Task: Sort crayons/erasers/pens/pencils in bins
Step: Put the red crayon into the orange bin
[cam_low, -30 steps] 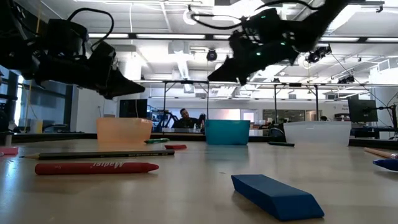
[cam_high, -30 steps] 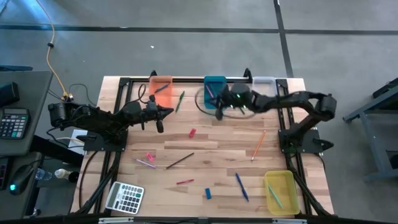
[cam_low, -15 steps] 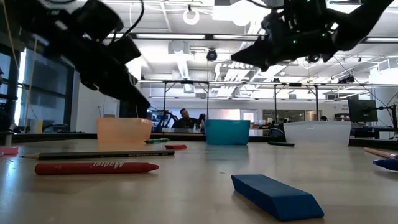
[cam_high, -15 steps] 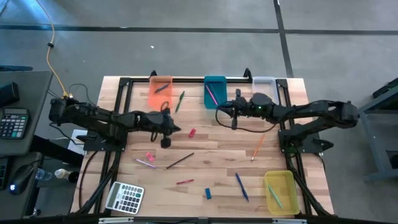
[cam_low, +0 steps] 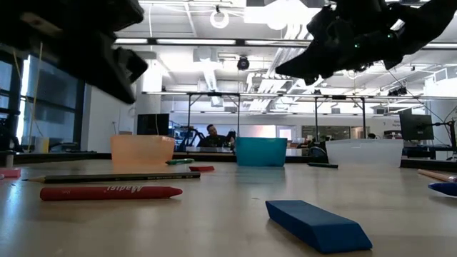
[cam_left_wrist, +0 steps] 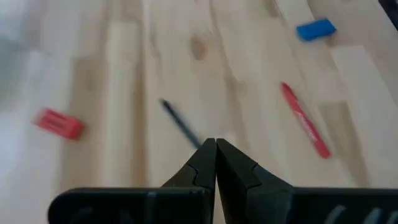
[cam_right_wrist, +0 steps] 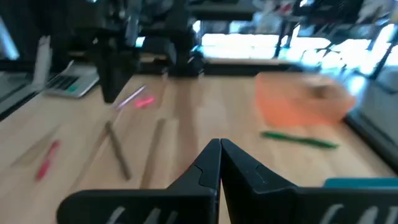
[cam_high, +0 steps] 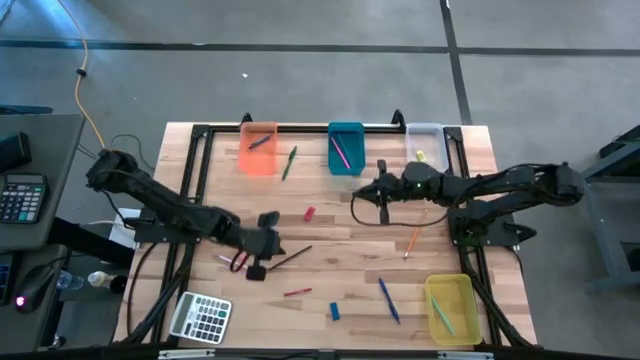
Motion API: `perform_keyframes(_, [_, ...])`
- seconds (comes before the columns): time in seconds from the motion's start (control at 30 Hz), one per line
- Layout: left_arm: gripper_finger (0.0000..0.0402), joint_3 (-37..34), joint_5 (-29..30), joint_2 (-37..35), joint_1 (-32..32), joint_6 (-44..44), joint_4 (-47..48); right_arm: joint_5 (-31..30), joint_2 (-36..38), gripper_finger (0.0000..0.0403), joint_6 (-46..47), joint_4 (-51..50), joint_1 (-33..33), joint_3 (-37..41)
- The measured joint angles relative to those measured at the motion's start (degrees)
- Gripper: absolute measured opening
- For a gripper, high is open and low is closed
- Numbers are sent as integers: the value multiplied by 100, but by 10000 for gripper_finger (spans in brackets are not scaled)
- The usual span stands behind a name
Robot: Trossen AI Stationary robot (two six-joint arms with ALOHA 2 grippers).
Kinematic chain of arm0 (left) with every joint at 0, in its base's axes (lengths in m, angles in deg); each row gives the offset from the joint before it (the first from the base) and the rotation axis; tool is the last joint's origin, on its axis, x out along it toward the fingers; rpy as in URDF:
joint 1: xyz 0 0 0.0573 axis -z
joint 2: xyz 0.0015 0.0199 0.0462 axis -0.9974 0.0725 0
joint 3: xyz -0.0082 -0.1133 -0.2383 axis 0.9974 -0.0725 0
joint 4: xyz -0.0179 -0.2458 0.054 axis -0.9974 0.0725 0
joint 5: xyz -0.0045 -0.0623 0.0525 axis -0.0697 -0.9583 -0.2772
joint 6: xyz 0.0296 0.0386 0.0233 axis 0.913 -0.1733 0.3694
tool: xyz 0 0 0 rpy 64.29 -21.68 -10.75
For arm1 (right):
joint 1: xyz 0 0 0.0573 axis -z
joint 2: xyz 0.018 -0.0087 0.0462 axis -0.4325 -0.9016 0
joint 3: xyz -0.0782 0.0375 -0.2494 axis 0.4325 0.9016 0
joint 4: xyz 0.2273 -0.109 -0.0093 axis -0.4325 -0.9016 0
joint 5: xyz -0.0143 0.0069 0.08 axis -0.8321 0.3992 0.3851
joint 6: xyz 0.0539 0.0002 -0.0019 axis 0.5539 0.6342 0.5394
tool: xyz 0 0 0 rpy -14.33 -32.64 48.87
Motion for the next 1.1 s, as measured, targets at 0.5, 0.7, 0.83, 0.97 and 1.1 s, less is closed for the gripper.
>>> perform_keyframes(0.5, [77, 1865, 1325, 2250, 2054, -2738, 933, -1333, -2, 0, -2, -332, -1520, 0])
perform_keyframes(0.7, [110, 2374, 1563, 2862, 2116, -3135, 1394, -1497, -2, 0, -30, -321, -1758, 0])
perform_keyframes(0.83, [119, 2384, 1579, 3137, 2018, -3264, 1409, -1499, -2, 0, -66, -315, -1764, 0])
perform_keyframes(0.97, [116, 2389, 1561, 3293, 1955, -3207, 1328, -1502, -4, 0, -68, -321, -1762, 0])
perform_keyframes(1.1, [97, 2398, 1525, 3400, 1927, -3201, 1317, -1502, -4, 0, -142, -329, -1762, 0])
